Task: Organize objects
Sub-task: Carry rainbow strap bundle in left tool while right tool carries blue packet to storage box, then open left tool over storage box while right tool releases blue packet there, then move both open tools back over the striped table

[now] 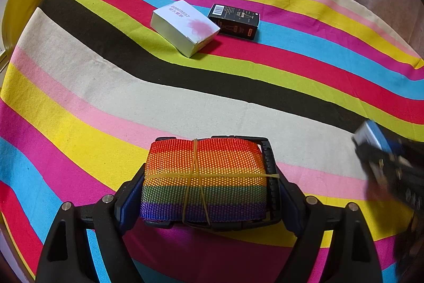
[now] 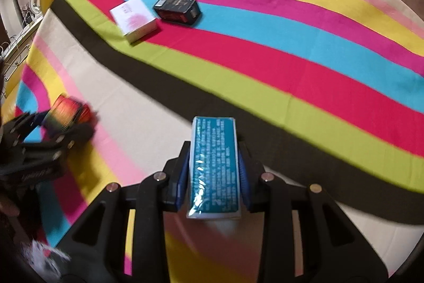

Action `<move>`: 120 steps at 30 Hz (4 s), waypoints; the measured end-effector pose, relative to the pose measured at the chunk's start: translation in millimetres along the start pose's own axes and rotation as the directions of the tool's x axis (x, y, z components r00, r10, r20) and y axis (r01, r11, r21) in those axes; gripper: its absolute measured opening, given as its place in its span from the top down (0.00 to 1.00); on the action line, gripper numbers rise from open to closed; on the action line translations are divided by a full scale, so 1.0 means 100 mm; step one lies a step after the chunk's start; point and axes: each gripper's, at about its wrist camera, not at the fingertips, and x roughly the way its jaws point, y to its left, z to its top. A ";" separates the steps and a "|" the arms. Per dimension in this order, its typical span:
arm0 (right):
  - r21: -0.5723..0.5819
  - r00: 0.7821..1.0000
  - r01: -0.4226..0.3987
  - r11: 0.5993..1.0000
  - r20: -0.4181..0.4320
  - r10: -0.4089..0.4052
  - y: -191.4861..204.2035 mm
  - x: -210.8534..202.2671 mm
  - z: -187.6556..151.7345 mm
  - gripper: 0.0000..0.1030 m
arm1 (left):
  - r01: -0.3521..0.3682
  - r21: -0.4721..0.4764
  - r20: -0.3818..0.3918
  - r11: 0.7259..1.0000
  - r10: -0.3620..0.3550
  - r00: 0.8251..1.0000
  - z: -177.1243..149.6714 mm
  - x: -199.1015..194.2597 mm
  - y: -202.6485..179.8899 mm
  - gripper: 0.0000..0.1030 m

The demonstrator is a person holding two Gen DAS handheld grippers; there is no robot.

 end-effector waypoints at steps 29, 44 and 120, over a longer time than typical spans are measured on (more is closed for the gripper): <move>-0.037 1.000 -0.018 0.999 -0.010 0.018 0.43 -0.56 -0.70 0.64 | 0.008 -0.023 0.007 1.000 -0.008 1.000 -0.79 -0.69 -0.36 0.19; -0.114 0.998 -0.040 0.993 0.048 0.046 0.77 -0.96 -0.68 0.64 | 0.001 -0.048 0.049 0.999 0.002 0.999 -0.95 -1.22 -0.13 0.19; -0.367 0.978 -0.162 0.916 0.066 0.200 1.89 -0.92 -0.14 0.21 | -0.120 -0.323 0.149 0.939 0.175 0.973 -1.15 -1.91 1.14 0.03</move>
